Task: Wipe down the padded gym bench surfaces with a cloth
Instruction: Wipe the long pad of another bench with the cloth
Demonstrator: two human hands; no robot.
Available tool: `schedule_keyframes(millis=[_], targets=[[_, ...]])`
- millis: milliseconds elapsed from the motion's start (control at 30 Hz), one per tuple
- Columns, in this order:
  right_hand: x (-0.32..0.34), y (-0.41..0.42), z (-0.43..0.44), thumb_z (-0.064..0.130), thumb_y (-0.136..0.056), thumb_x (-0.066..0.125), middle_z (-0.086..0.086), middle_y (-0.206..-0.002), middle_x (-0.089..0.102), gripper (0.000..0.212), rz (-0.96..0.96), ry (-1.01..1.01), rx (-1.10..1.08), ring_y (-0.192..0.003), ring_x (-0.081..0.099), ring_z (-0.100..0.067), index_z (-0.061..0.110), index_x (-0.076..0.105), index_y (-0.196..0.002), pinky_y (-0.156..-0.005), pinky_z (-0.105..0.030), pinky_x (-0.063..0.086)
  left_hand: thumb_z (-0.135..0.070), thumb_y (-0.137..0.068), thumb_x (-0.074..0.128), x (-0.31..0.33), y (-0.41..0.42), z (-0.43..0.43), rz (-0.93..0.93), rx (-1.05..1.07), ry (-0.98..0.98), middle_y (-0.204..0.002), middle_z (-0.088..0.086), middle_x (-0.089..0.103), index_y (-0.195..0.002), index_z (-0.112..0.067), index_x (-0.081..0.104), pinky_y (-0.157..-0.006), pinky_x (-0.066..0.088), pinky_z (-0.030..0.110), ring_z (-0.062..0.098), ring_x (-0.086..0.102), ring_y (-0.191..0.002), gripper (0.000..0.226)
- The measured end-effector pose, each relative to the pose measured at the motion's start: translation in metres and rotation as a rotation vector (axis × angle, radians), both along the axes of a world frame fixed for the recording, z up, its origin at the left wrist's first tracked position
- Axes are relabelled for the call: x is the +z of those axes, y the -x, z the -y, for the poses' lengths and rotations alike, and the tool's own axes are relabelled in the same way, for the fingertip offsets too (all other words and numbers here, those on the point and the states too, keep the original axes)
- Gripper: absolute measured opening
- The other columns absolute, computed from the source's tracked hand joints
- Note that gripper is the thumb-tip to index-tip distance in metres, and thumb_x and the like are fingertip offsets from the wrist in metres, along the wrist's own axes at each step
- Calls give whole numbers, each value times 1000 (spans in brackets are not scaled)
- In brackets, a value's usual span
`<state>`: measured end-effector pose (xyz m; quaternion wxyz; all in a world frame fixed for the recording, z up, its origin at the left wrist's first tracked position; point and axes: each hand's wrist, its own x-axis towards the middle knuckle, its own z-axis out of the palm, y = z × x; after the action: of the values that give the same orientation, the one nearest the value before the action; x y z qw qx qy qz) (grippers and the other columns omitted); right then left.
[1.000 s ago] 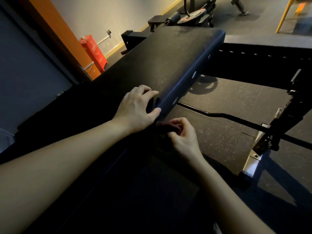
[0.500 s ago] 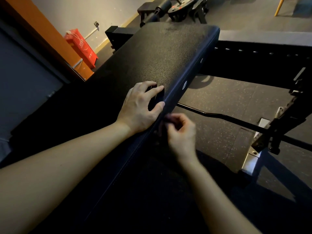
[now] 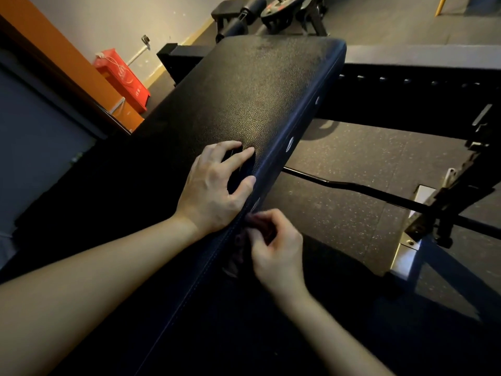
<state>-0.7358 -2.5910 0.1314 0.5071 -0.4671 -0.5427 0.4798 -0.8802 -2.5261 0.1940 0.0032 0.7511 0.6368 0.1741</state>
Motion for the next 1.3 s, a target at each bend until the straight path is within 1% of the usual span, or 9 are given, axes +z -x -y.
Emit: schedule_keyframes(millis=[67,167,333,533,700,933,1033,1167,1300], targets=[[-1,-2,-32,4,-84,63,3,-90,72,14,61,-24,-105,-84,69,-14,12,68,-95,-81,-41,57,-48,-91,52,1,-1,1,2,3,9,-144,0,53,-140,-23,62,-115,37,47,22,46,-133,56],[1,-8,-84,5,-85,62,4,-89,72,14,28,50,-294,-82,69,-12,15,67,-94,-81,-44,57,-48,-91,52,2,0,1,-6,5,21,-145,-1,53,-141,-23,62,-116,36,46,21,45,-135,56],[4,1,1,7,-87,66,4,-91,69,12,48,-37,31,-86,67,-12,16,68,-95,-80,-36,55,-47,-91,52,3,-2,2,-20,9,25,-145,0,53,-141,-23,61,-115,36,44,21,45,-135,56],[-4,-19,-115,7,-84,61,-4,-86,70,10,147,13,-298,-79,66,-21,13,66,-90,-78,-44,56,-47,-93,52,4,-3,2,-24,10,39,-145,0,52,-142,-23,61,-115,37,48,21,45,-135,56],[1,-5,-20,4,-85,66,1,-94,66,16,113,-79,1,-87,63,-12,15,66,-97,-81,-23,49,-45,-92,54,4,-1,1,-25,5,28,-144,1,53,-141,-22,61,-113,38,48,22,47,-133,55],[4,-39,-185,7,-84,59,-7,-92,69,14,325,-107,-341,-86,64,-22,9,67,-95,-84,-41,55,-47,-94,52,6,-2,2,-21,9,58,-146,-1,51,-142,-22,60,-116,35,44,21,45,-136,55],[5,-38,-167,7,-90,61,1,-94,63,11,309,-98,-304,-87,59,-12,13,65,-98,-85,-39,55,-47,-94,51,6,-2,4,-23,8,66,-147,-1,50,-144,-23,59,-115,37,48,20,44,-137,55],[1,-29,-81,4,-87,64,3,-94,67,16,252,-134,7,-85,61,-9,16,68,-97,-81,-22,50,-46,-93,52,6,-1,2,-25,7,62,-147,-2,50,-144,-23,59,-114,37,50,20,44,-136,56],[1,-37,-155,4,-82,60,-6,-89,70,15,317,-121,-172,-83,65,-22,12,68,-91,-81,-36,53,-47,-94,52,7,-2,2,-12,10,67,-147,-2,49,-144,-23,59,-116,36,48,19,43,-137,56]])
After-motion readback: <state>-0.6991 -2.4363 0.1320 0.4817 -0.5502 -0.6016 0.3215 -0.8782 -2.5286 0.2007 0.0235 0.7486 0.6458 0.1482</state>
